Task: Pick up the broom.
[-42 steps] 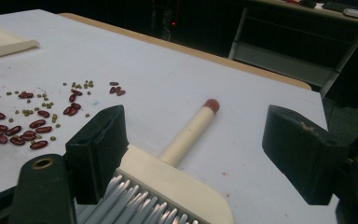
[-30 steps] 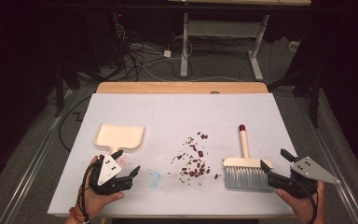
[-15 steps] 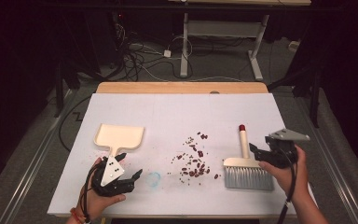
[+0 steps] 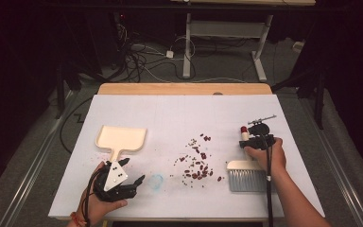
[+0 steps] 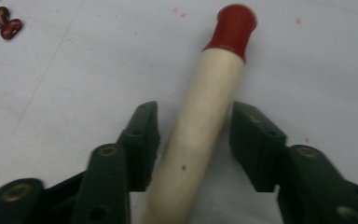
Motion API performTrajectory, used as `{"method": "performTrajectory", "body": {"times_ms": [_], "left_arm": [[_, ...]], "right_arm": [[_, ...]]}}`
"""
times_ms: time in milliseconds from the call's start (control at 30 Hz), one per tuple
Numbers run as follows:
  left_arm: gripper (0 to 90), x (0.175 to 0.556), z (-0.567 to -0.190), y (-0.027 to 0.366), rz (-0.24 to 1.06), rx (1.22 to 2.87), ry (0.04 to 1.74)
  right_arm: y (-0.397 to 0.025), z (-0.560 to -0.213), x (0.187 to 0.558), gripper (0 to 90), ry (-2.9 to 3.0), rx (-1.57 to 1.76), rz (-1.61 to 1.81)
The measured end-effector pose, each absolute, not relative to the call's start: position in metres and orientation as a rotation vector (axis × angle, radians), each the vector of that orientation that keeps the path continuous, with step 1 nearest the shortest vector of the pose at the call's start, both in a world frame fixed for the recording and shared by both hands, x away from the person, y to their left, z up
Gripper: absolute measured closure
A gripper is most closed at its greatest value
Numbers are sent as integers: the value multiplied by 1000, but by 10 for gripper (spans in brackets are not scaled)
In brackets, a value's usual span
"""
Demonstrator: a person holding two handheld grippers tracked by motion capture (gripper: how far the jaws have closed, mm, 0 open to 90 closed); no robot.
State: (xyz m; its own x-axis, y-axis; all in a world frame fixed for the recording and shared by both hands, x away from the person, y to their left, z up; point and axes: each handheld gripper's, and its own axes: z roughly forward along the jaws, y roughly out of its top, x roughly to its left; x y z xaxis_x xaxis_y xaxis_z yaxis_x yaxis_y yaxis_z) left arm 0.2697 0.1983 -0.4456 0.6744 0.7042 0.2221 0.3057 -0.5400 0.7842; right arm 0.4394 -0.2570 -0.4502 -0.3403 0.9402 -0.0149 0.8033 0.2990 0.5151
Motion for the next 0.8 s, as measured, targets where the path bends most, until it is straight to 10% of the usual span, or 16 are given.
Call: {"method": "performTrajectory", "body": {"times_ms": [800], "left_arm": [[248,271,-450,192,643,2211,760]], "right_arm": [[-253,-452,441,680,2246,1538,630]]}}
